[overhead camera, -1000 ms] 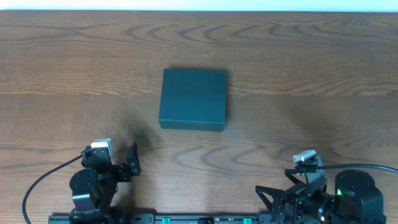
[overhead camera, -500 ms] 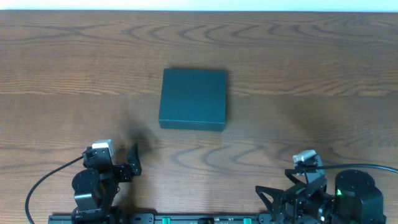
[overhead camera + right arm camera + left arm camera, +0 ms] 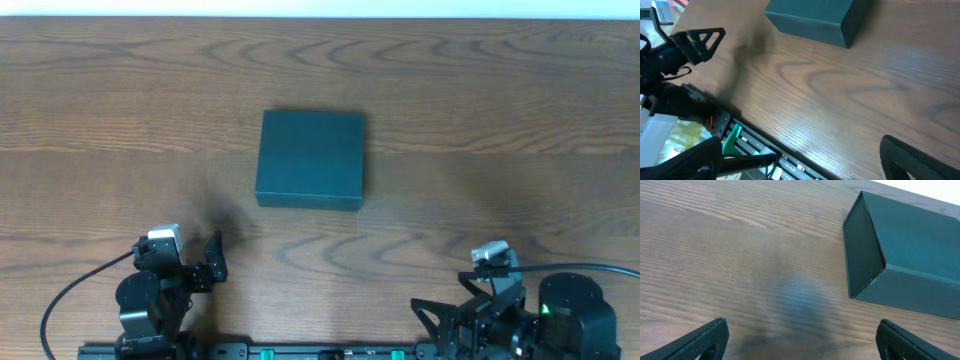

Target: Pack container

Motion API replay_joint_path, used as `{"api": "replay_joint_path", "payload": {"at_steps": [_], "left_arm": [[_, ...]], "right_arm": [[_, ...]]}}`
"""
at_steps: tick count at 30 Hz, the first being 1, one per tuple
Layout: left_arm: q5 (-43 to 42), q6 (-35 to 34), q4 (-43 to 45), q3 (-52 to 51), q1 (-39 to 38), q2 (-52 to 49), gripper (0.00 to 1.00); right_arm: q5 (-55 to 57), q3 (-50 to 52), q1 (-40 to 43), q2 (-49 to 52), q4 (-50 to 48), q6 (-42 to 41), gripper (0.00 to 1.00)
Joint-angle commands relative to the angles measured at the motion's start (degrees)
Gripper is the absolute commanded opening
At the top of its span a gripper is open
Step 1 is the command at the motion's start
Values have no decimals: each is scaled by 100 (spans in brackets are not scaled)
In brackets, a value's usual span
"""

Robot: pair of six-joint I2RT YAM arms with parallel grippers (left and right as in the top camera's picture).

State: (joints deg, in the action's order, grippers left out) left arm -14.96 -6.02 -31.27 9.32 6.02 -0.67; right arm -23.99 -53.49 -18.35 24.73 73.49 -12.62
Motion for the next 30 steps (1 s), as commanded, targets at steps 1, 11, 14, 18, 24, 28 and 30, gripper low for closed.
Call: {"api": "replay_joint_path", "payload": {"at_steps": [1, 11, 14, 18, 24, 28, 30], "left_arm": [[37, -22, 4, -79, 33, 46, 95], [37, -22, 4, -79, 33, 46, 95], [37, -22, 4, -79, 33, 46, 95], [37, -22, 4, -79, 35, 46, 95], [37, -22, 4, -79, 33, 46, 95], [37, -22, 4, -79, 33, 46, 95], [37, -22, 4, -79, 33, 46, 95]], "right_arm": [[-42, -2, -39, -9, 4, -44, 99], [1220, 492, -118, -221, -1163, 737, 99], [1220, 1410, -118, -741, -2151, 1480, 99], [1226, 2599, -111, -1587, -2793, 1749, 99], [1261, 3589, -116, -2428, -2914, 1742, 99], [1261, 3908, -173, -2446, -2944, 1740, 99], [1222, 4046, -184, -2446, -2979, 1740, 99]]}}
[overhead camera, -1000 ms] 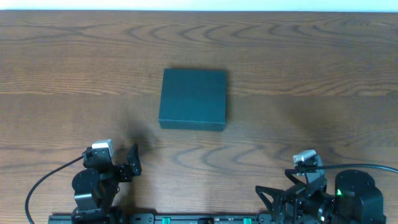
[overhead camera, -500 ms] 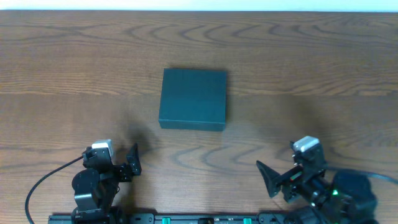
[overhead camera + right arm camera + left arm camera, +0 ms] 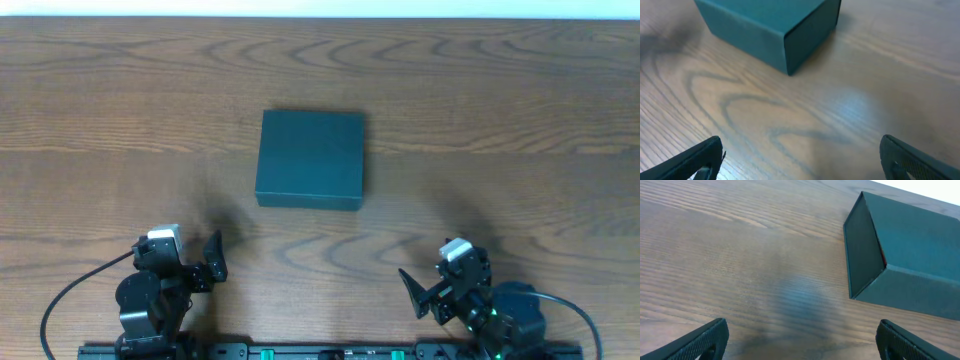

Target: Pack container

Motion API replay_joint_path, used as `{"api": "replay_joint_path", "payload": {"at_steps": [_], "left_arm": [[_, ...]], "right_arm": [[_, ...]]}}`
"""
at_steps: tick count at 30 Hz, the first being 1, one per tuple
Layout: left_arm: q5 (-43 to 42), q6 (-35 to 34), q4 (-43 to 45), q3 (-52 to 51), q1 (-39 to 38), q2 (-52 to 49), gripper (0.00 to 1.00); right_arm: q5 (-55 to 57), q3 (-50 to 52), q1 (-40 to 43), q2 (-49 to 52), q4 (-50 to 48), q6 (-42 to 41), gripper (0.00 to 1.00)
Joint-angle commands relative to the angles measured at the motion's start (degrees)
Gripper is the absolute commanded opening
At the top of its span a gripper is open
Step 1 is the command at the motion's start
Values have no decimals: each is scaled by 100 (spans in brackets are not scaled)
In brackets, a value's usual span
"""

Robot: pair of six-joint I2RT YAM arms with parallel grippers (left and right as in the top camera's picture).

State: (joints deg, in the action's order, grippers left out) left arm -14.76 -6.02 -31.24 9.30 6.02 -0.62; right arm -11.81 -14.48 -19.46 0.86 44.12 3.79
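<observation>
A closed dark teal box point(image 3: 310, 159) lies flat in the middle of the wooden table; its side wall shows in the left wrist view point(image 3: 905, 255) and its corner in the right wrist view point(image 3: 775, 27). My left gripper point(image 3: 800, 342) stands open near the front left edge, nothing between its fingers. My right gripper point(image 3: 802, 160) is open at the front right, now facing the box, its fingers apart over bare wood. Both are well short of the box.
The wooden table point(image 3: 520, 120) stretches wide around the box. A black cable point(image 3: 70, 295) runs from the left arm's base toward the front left corner.
The right arm has turned and shifted left: its camera looked sideways at the left arm, and now looks straight at the box's near corner. The left arm has not moved.
</observation>
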Motion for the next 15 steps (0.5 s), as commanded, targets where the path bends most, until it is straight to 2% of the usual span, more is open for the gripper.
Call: {"api": "replay_joint_path", "payload": {"at_steps": [1, 15], "left_arm": [[17, -22, 2, -76, 33, 42, 95], [17, -22, 2, -76, 33, 42, 95]], "right_arm": [[-50, 212, -72, -59, -59, 98, 99], [2, 485, -85, -55, -92, 101, 99]]}}
